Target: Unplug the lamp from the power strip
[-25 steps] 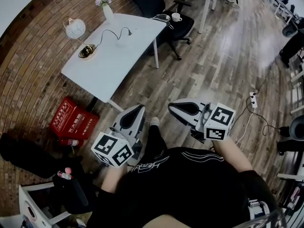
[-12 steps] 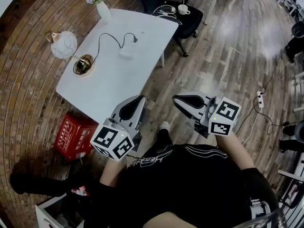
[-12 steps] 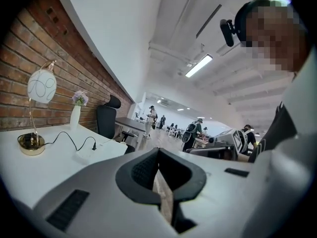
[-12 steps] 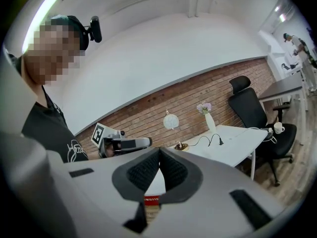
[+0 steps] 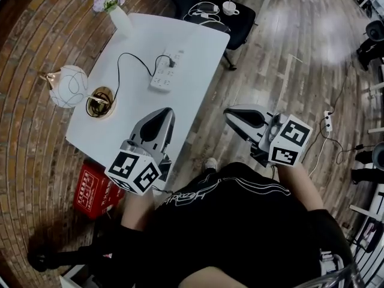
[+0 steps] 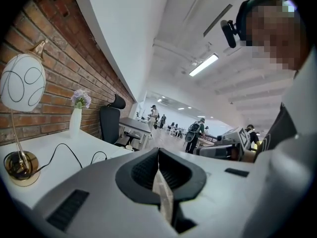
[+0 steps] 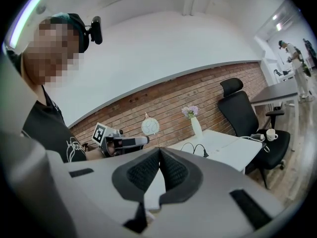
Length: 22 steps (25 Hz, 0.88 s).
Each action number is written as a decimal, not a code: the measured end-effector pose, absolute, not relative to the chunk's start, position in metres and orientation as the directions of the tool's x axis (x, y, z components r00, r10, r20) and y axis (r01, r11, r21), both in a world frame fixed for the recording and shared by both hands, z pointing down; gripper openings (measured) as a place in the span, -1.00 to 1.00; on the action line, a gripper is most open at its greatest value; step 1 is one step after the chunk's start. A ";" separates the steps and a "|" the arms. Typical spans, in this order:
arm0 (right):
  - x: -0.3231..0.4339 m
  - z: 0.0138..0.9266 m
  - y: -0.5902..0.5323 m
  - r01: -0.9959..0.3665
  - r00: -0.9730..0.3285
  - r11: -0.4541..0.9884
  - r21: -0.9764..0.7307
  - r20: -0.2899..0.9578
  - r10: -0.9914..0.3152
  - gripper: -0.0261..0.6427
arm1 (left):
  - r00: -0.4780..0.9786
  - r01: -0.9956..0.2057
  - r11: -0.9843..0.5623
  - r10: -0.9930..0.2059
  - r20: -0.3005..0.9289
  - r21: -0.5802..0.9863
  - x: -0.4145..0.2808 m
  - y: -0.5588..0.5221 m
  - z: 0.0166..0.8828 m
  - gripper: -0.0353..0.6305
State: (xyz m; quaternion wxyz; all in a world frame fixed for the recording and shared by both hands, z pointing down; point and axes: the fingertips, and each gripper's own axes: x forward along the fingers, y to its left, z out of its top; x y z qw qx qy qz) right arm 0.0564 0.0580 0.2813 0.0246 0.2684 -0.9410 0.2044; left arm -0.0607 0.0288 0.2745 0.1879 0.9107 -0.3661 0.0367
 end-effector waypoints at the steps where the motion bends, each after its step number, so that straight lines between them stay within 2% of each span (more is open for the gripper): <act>1: 0.056 0.283 0.054 -0.515 -0.854 0.770 -0.377 0.157 -0.495 -0.93 | 0.731 -0.679 -0.663 -0.651 0.206 0.315 -0.061 0.023 0.276 -0.88; 9: 0.053 0.299 0.005 -0.481 -0.874 0.776 -0.409 0.150 -0.462 -0.93 | 0.723 -0.690 -0.663 -0.642 0.254 0.290 -0.057 -0.020 0.296 -0.88; 22: 0.043 0.340 -0.119 -0.421 -0.905 0.760 -0.496 0.169 -0.391 -0.93 | 0.618 -0.786 -0.539 -0.685 0.387 0.301 -0.087 -0.130 0.372 -0.87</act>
